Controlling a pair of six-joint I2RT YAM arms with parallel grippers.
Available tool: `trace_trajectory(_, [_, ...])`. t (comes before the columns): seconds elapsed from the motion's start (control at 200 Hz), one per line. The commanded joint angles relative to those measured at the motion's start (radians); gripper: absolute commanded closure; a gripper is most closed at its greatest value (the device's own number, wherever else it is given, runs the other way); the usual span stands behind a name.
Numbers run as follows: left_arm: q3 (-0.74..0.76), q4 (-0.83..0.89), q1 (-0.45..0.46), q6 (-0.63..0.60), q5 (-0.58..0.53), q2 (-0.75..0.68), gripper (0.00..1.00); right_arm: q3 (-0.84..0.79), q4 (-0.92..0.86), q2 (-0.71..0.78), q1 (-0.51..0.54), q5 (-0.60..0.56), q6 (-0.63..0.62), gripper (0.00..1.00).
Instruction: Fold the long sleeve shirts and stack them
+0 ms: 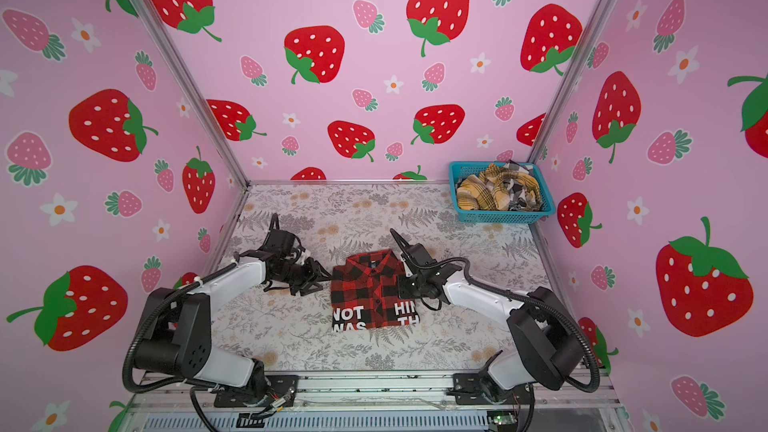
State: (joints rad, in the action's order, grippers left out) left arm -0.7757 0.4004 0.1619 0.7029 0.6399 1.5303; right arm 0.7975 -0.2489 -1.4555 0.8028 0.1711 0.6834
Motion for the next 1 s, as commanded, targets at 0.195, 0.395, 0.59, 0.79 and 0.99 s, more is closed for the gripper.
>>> trace_trajectory(0.195, [0.075, -0.217, 0.005, 0.076, 0.068, 0.105, 0.45, -0.006, 0.016, -0.036, -0.008, 0.001, -0.003, 0.78])
trace_trajectory(0.395, [0.099, -0.35, 0.01, 0.123, 0.068, 0.226, 0.45, -0.031, 0.047, -0.048, -0.026, 0.019, 0.005, 0.78])
trace_trajectory(0.59, [0.112, -0.476, 0.034, 0.193, 0.079, 0.317, 0.48, -0.059, 0.076, -0.065, -0.043, 0.043, 0.014, 0.78])
trace_trajectory(0.79, [0.067, -0.471, 0.057, 0.199, 0.086, 0.341, 0.55, -0.069, 0.091, -0.081, -0.052, 0.051, 0.017, 0.78])
trace_trajectory(0.99, [0.025, -0.452, 0.067, 0.199, 0.099, 0.326, 0.66, -0.069, 0.095, -0.068, -0.052, 0.047, 0.023, 0.78])
